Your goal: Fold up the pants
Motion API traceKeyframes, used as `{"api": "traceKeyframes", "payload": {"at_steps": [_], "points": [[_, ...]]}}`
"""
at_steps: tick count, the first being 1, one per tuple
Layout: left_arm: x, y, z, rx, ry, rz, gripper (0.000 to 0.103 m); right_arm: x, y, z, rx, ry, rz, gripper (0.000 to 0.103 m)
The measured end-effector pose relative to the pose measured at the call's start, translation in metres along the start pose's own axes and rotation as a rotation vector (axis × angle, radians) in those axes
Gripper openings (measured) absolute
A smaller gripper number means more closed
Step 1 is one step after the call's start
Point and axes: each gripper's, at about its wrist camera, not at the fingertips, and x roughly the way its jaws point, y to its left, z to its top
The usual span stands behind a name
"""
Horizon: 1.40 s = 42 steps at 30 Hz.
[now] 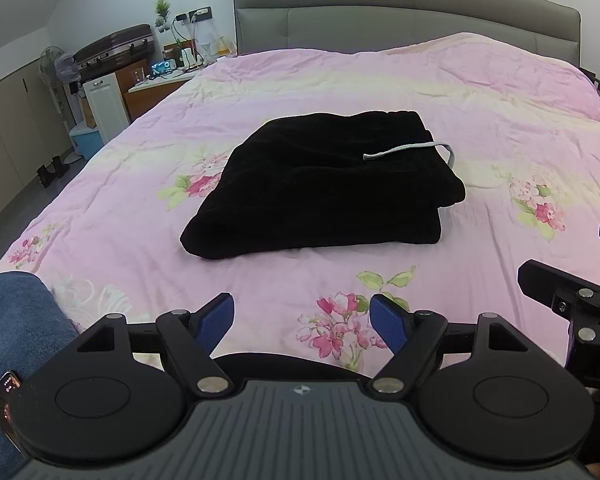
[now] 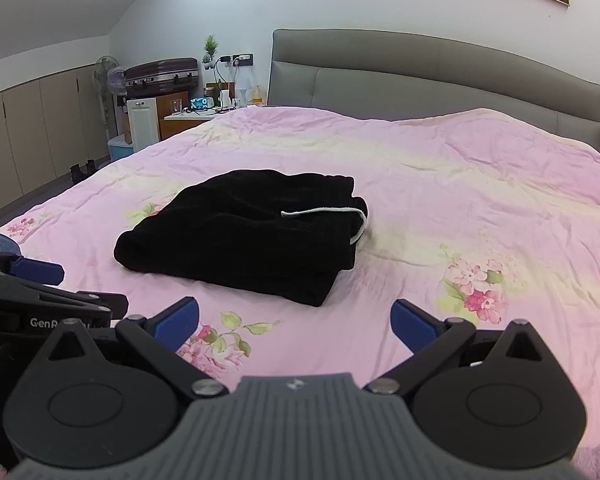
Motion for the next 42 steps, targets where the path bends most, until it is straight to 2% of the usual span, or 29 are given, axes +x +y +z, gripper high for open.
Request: {"api": "traceKeyframes", "payload": {"at_steps": [42], "points": [[-0.0087, -0.0078, 0.007, 0.003, -0.011, -0.009, 0.09, -0.0084, -0.0007, 0.0025, 0.008, -0.018, 0.006, 0.098]]}}
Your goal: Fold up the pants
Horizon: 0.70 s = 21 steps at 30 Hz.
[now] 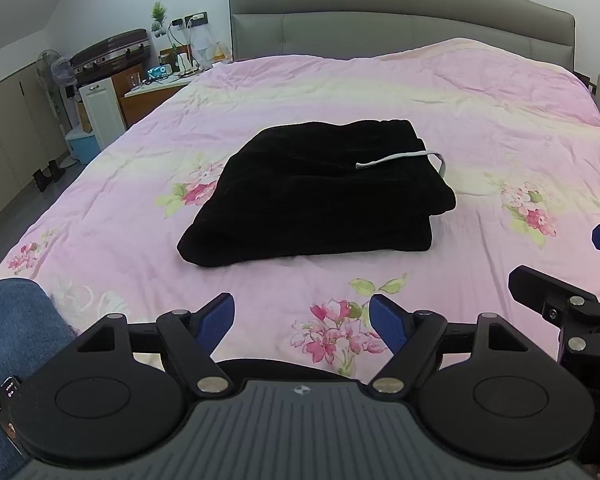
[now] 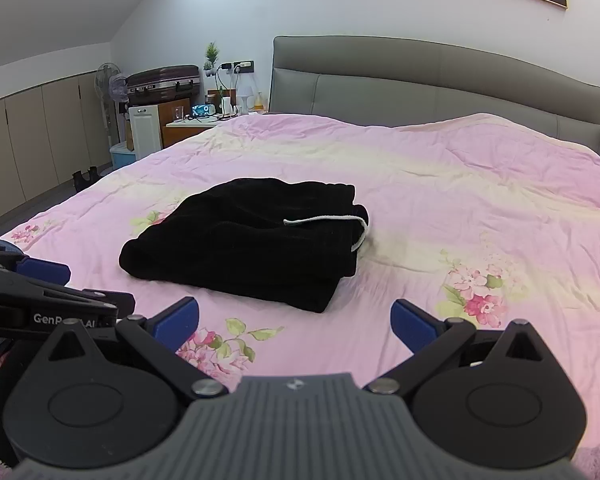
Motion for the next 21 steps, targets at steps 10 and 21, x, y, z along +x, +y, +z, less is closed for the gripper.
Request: {"api": "traceKeyframes", "payload": {"at_steps": [10, 21], "points": [[-0.0025, -0.0004, -0.0001, -0.005, -0.005, -0.003, 0.088, 0.0, -0.0007, 0.001, 0.006, 0.009, -0.005, 0.098], [-0.0075, -0.003, 0.0026, 0.001, -0.013, -0.018, 0.088, -0.0007, -0.0005, 0.0041, 0.011, 0.017, -0.016, 0.098]]}}
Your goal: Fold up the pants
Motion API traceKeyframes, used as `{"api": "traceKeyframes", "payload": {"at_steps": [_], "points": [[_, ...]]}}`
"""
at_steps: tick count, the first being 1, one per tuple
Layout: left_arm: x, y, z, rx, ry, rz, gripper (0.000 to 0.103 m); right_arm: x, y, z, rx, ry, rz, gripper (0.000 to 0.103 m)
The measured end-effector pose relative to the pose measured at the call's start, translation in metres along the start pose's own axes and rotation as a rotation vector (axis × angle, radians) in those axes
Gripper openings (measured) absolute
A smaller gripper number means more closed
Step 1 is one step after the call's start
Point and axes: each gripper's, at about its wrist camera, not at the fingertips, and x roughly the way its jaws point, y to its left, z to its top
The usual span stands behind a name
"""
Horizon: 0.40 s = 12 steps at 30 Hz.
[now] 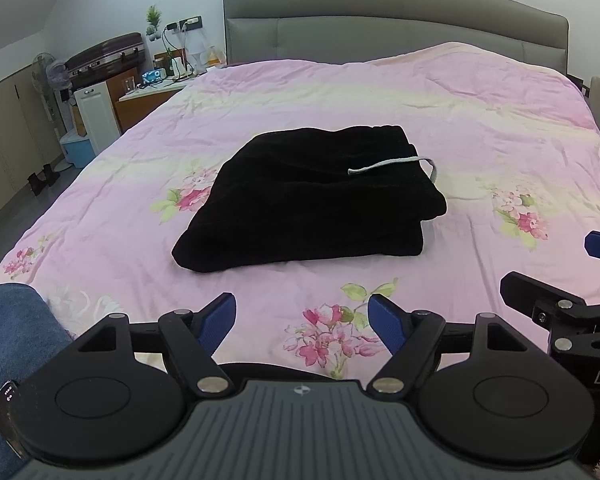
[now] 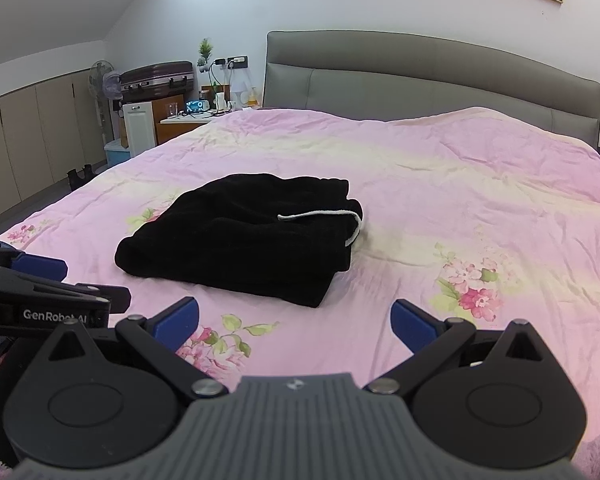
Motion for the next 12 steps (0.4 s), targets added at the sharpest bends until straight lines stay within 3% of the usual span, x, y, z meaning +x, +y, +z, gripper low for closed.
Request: {"api": "traceKeyframes", "payload": {"at_steps": [12], "points": [[-0.0025, -0.0064, 0.0003, 0.02, -0.019, 0.004, 0.088, -0.0009, -0.0015, -0.0012, 0.012, -0.003, 0.004, 0.098]]}}
